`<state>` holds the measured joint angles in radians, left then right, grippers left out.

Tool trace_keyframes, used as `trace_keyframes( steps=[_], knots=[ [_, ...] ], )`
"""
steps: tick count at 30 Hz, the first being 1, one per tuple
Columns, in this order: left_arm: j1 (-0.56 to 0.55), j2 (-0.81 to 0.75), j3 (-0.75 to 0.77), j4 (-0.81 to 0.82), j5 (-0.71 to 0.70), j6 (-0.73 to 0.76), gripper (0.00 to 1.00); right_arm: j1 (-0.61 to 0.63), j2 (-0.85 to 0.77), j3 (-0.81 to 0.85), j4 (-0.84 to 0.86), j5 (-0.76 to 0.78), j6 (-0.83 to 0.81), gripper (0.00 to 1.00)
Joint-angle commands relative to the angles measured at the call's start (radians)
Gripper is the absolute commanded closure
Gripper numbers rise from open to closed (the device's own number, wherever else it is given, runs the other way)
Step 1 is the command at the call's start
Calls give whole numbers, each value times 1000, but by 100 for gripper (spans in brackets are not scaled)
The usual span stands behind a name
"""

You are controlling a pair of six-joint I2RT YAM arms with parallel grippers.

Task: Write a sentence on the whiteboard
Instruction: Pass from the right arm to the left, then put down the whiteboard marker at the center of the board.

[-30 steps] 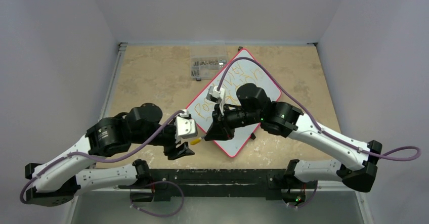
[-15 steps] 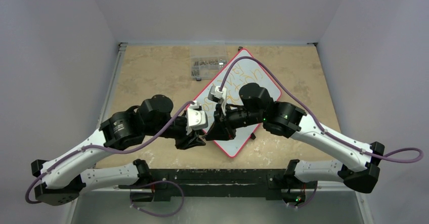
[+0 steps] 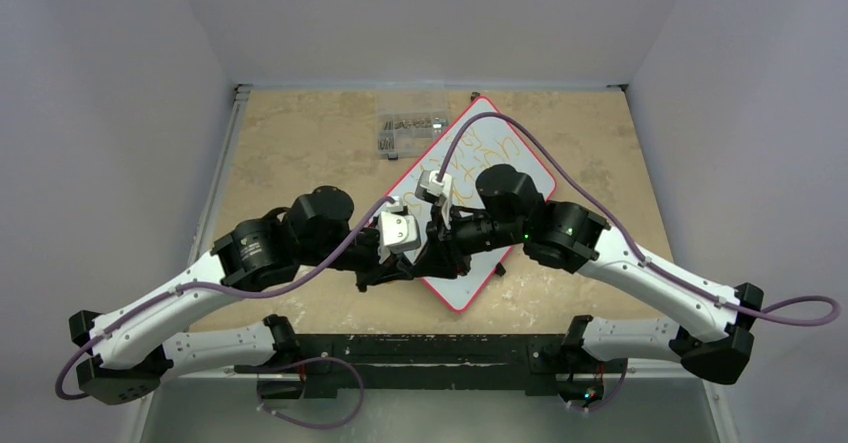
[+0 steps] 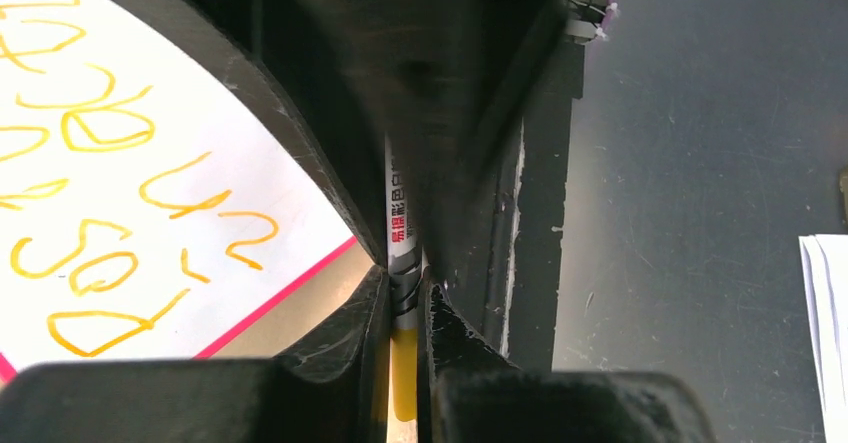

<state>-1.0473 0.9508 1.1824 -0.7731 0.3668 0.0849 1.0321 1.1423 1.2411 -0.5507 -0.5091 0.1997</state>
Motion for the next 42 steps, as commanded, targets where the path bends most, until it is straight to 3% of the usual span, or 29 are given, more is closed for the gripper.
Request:
trace_keyframes(
  steps=[1, 5, 9, 14, 23, 26, 28, 32, 39, 42],
  knots=[
    [12, -14, -32, 72, -24, -11, 100, 6, -33, 12, 51, -32, -5, 62],
    [19, -14, -44, 89, -32, -25, 100, 6, -48, -1, 45, 8, -2, 32],
    [20, -14, -50, 91, -42, -32, 100, 6, -65, -4, 32, 73, 0, 21],
    [22, -31, -66, 104, -86, -61, 100, 6, -94, -12, 21, 209, 14, 17],
    [50, -66, -109, 90, -286, -188, 100, 6, -192, -98, 98, 556, 73, 14],
    [85, -85, -130, 80, -359, -226, 100, 7, -223, -122, 122, 644, 86, 2],
    [111, -108, -144, 76, -409, -253, 100, 6, -234, -126, 126, 688, 96, 1],
    [160, -140, -159, 47, -540, -314, 100, 6, -234, -128, 135, 731, 119, 1],
    [230, -178, -194, -26, -915, -448, 100, 6, -212, -138, 140, 744, 152, 1],
    [284, -172, -229, -26, -969, -518, 100, 6, -213, -140, 138, 752, 172, 1]
  ],
)
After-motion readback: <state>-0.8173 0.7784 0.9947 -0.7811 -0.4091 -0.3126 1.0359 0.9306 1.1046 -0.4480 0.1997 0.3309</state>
